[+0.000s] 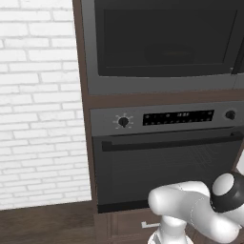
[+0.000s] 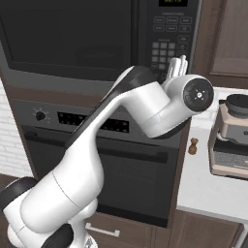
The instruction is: Pick the cucumber from the sink and place it in the bowl. Then pick the bowl and place it in the microwave. Then close the microwave door and press the start button.
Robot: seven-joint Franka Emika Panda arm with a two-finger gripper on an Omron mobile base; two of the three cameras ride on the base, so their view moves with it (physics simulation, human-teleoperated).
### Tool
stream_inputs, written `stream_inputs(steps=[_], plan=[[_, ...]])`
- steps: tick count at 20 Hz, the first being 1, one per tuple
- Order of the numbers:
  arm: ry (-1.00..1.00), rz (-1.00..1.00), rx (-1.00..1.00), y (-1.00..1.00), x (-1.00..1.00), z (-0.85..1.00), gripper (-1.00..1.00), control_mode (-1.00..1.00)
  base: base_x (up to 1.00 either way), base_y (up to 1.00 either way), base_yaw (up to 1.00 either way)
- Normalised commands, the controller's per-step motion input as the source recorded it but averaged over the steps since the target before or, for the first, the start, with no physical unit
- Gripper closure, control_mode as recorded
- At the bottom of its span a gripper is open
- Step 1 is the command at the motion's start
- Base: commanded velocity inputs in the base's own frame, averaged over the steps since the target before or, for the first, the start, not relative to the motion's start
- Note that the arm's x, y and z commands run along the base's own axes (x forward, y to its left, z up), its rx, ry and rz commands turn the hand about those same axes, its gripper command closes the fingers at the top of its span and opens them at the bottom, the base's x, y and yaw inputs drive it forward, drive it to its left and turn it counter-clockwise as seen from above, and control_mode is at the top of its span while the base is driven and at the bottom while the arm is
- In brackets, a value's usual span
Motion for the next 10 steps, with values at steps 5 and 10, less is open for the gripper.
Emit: stream_inputs(steps=[5,10], plan=[[0.00,0.00,0.00,0.08,0.08,-0.31,-1.00,-1.00,0.00,0.00,0.00],[0.00,0.00,0.00,0.11,0.03,-0.09,-1.00,-1.00,0.00,0.00,0.00]])
